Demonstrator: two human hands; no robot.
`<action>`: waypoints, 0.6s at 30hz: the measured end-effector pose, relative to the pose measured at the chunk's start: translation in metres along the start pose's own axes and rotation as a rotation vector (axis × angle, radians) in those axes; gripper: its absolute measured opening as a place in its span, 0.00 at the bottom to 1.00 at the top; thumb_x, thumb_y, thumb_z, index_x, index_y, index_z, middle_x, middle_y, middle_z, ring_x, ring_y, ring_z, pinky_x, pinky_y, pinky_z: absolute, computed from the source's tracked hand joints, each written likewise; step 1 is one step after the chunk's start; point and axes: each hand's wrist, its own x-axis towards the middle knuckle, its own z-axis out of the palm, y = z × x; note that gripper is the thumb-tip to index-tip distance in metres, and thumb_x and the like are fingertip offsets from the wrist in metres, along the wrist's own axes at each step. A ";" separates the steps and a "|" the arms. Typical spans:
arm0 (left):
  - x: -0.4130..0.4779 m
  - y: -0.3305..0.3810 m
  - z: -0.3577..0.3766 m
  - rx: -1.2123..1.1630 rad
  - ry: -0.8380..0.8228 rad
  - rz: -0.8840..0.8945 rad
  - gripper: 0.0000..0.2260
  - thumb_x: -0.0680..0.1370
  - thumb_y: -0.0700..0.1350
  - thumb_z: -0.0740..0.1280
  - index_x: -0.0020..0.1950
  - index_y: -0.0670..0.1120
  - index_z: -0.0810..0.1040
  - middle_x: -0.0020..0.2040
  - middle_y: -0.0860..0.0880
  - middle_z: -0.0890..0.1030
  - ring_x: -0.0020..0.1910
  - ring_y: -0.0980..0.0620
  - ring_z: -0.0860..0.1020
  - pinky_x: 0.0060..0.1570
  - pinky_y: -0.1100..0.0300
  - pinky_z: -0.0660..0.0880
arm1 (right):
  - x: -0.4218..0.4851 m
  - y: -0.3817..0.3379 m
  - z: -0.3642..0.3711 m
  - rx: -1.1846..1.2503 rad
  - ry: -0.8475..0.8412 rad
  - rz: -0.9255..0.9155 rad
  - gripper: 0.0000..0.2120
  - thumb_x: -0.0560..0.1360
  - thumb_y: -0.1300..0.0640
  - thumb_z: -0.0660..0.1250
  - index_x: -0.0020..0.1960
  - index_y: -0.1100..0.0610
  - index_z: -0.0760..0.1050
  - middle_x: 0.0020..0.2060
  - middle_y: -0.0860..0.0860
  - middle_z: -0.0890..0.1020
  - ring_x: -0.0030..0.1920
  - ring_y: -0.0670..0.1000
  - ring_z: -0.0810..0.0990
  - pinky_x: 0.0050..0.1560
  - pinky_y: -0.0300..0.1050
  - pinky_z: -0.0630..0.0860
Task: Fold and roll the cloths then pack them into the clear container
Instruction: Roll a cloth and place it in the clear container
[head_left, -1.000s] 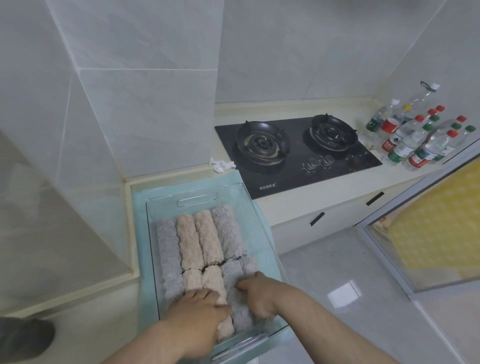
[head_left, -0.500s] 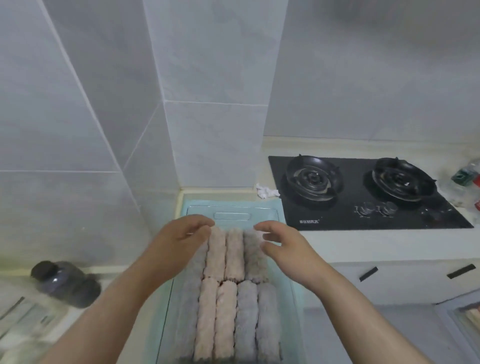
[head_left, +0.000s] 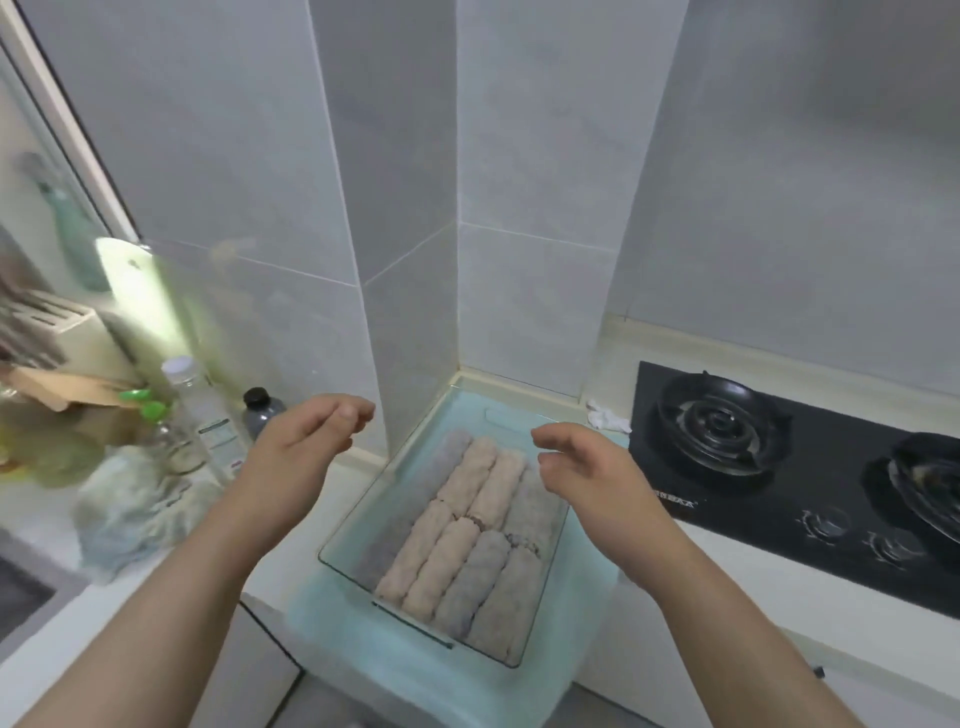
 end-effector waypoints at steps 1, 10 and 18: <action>-0.012 0.002 -0.007 -0.007 0.033 0.009 0.08 0.82 0.49 0.61 0.51 0.54 0.81 0.50 0.54 0.82 0.51 0.54 0.80 0.47 0.64 0.71 | -0.001 -0.006 0.005 0.008 -0.025 -0.022 0.14 0.79 0.60 0.63 0.58 0.43 0.76 0.57 0.36 0.78 0.57 0.33 0.76 0.60 0.36 0.72; -0.128 0.002 -0.112 -0.005 0.411 -0.060 0.14 0.75 0.55 0.59 0.53 0.57 0.81 0.52 0.58 0.83 0.54 0.57 0.80 0.58 0.54 0.74 | -0.025 -0.070 0.099 0.097 -0.345 -0.220 0.13 0.78 0.59 0.66 0.54 0.42 0.78 0.54 0.41 0.81 0.58 0.38 0.78 0.62 0.41 0.73; -0.260 0.003 -0.213 0.057 0.724 -0.102 0.19 0.71 0.62 0.60 0.53 0.55 0.82 0.52 0.58 0.83 0.54 0.58 0.80 0.60 0.52 0.74 | -0.093 -0.135 0.221 0.092 -0.685 -0.398 0.11 0.77 0.55 0.67 0.56 0.41 0.78 0.55 0.40 0.81 0.58 0.38 0.77 0.62 0.43 0.73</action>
